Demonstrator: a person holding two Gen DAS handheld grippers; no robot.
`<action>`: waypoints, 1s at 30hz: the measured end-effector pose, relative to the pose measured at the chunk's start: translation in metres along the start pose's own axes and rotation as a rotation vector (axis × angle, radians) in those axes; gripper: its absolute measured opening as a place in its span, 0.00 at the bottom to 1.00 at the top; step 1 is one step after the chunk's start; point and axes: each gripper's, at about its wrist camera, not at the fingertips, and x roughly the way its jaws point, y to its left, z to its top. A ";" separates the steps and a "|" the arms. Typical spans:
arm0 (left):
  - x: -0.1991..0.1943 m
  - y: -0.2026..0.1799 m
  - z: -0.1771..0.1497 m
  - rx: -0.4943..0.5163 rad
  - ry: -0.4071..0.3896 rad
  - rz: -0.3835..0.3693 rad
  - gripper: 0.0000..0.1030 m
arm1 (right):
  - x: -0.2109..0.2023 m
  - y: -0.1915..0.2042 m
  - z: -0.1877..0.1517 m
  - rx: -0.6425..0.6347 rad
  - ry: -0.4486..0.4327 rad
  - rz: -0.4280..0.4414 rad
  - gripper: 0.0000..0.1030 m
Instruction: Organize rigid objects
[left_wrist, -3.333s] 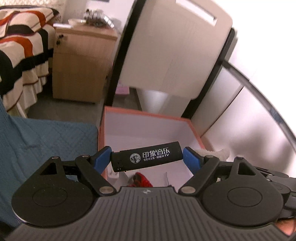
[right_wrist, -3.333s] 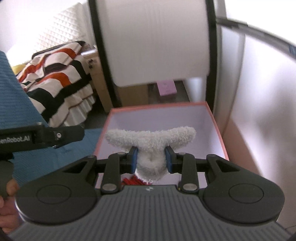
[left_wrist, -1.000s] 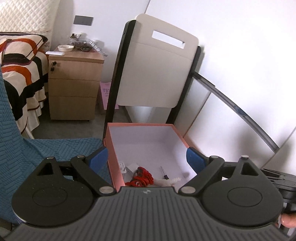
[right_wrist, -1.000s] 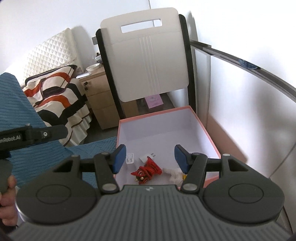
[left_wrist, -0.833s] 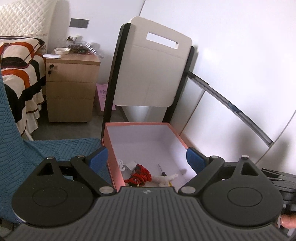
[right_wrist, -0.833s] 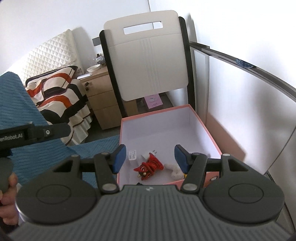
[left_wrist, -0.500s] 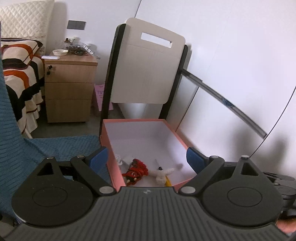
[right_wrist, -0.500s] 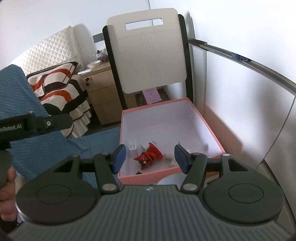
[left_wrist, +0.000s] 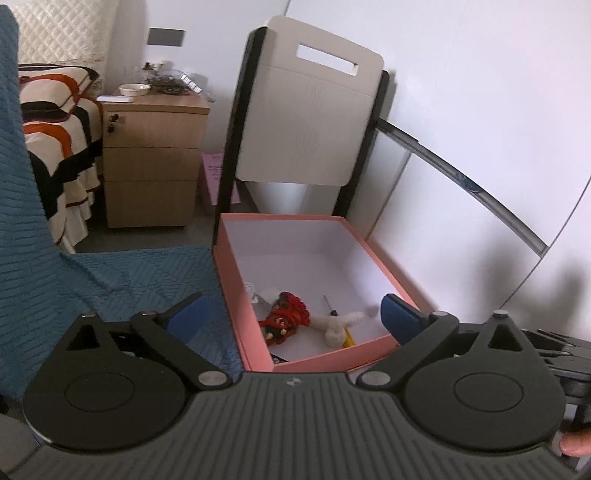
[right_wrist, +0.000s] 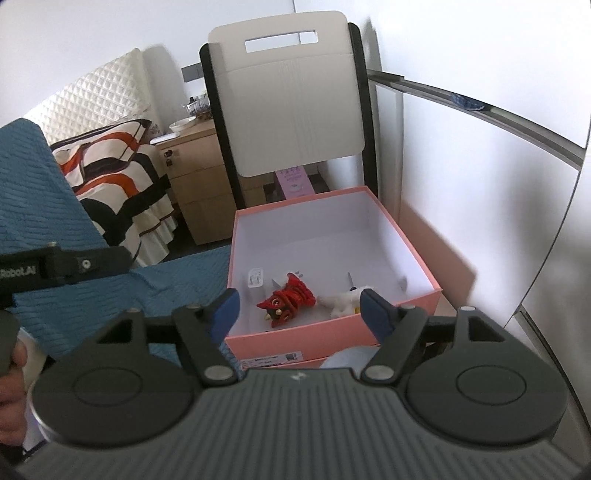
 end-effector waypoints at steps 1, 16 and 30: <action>-0.001 0.000 -0.001 0.004 -0.001 0.006 1.00 | -0.001 0.000 -0.001 0.005 -0.001 0.009 0.72; -0.004 0.000 -0.006 0.001 0.029 0.024 1.00 | -0.002 0.002 -0.006 -0.015 0.017 -0.010 1.00; -0.006 -0.002 -0.005 0.013 0.024 0.066 1.00 | -0.002 0.008 -0.004 -0.036 0.033 -0.001 1.00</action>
